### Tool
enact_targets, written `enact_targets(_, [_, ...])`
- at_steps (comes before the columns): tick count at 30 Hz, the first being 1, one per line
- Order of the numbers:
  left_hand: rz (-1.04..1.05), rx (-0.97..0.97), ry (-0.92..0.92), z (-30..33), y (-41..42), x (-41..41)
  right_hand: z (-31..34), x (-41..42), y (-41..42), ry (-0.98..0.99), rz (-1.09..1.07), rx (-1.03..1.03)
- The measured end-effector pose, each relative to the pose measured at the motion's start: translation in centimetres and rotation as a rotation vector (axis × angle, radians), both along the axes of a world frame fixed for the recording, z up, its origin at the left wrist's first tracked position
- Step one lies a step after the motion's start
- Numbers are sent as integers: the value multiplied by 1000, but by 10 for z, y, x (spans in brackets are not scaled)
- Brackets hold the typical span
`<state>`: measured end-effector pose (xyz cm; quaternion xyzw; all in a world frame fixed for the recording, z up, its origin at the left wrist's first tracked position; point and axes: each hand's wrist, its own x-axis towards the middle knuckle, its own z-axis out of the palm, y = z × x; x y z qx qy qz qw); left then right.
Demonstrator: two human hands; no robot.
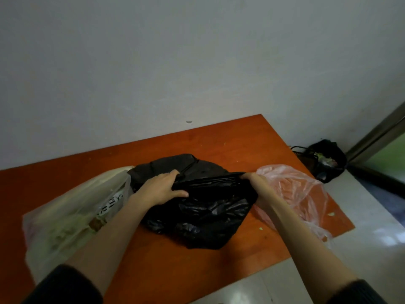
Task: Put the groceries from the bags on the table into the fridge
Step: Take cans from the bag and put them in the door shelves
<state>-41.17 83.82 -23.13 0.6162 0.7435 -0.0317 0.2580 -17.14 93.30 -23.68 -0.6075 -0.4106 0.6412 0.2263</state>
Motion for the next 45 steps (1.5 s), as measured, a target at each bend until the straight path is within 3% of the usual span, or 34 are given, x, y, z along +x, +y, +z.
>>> enact_targets(8, [82, 98, -315, 32, 13, 21, 20, 6, 17, 23, -87, 178])
enact_targets(14, [174, 253, -409, 46, 21, 33, 22, 6, 17, -34, -81, 256])
enact_targets(17, [237, 384, -363, 45, 32, 28, 16, 8, 13, -106, -17, 344])
enact_targets(21, [248, 546, -120, 42, 42, 9, 6, 14, 1, -478, 210, 731])
enact_targets(25, [369, 651, 145, 41, 40, -1, -1, 13, -20, -755, 263, 1236])
enact_targets(29, [477, 747, 32, 36, 34, 1, -4, -9, -31, -730, 562, 1468])
enact_targets(31, [411, 717, -101, 25, 31, 0, -10, -23, -35, -777, 713, 1414])
enact_targets(34, [225, 481, -223, 3, 20, -5, -22, -38, -34, -879, 859, 1221])
enact_targets(39, [-1, 255, -30, -25, -23, -10, -39, -52, -18, -948, 1040, 841])
enact_targets(45, [49, 189, 126, -55, -74, -27, -45, -70, -38, -850, 1052, 806])
